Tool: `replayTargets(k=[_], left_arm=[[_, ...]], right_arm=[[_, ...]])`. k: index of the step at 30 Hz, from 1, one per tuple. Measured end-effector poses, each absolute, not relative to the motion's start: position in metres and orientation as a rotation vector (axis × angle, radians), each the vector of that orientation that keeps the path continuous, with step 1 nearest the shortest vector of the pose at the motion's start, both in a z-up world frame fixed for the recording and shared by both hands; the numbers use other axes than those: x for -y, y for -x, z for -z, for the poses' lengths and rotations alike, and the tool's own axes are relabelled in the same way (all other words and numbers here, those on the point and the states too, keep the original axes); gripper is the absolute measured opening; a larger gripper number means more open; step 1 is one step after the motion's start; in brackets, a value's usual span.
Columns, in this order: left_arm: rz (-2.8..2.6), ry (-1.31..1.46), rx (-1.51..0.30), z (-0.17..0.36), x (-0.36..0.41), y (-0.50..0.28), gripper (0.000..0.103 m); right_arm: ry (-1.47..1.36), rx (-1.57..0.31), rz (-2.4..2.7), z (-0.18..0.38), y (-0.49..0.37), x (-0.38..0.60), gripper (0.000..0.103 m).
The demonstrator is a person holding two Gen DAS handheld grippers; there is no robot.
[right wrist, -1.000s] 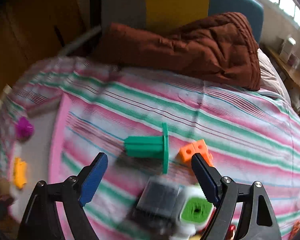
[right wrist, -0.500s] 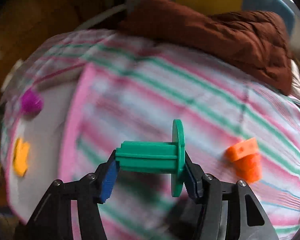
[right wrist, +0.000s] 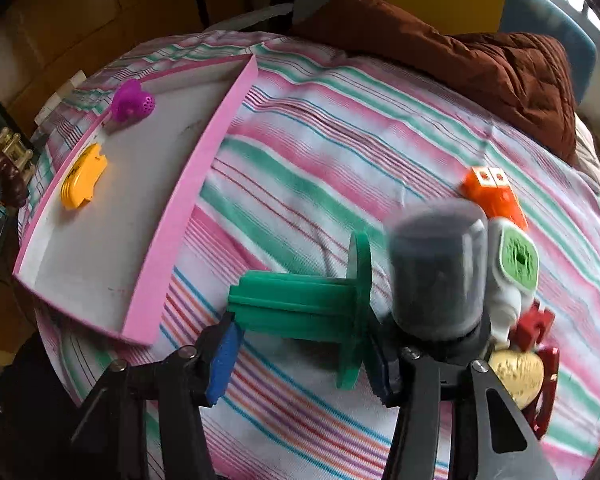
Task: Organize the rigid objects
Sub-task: 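Grasp the green spool with the right tool while the left tool carries the brown piece to the tray, then lower the brown fluted piece into the tray and open the left tool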
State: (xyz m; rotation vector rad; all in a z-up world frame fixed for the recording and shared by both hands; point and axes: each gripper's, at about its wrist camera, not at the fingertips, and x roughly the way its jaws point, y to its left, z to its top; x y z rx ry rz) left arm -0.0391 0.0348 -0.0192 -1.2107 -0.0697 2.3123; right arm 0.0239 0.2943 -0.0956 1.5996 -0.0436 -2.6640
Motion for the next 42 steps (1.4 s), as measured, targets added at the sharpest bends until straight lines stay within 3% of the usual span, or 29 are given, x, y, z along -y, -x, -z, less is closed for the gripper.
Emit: replayTargets(k=[19, 26, 29, 30, 42], left_arm=[[-2.390, 1.158, -0.108, 0.009, -0.051, 0.024, 0.057], [-2.373, 1.177, -0.125, 0.014, -0.053, 0.022, 0.057], [-2.369, 1.188, -0.133, 0.017, -0.054, 0.022, 0.057], [-2.366, 1.192, -0.132, 0.019, -0.053, 0.022, 0.057], [-2.366, 1.251, -0.071, 0.028, -0.042, 0.035, 0.057]], right_arm=[[-1.599, 0.063, 2.692, 0.093, -0.017, -0.294, 0.056], [-1.578, 0.122, 2.689, 0.092, -0.016, -0.297, 0.066], [-1.570, 0.123, 2.706, 0.091, -0.017, -0.298, 0.064], [-1.565, 0.111, 2.713, 0.090, -0.017, -0.297, 0.055], [-1.578, 0.055, 2.713, 0.091, -0.017, -0.293, 0.055]])
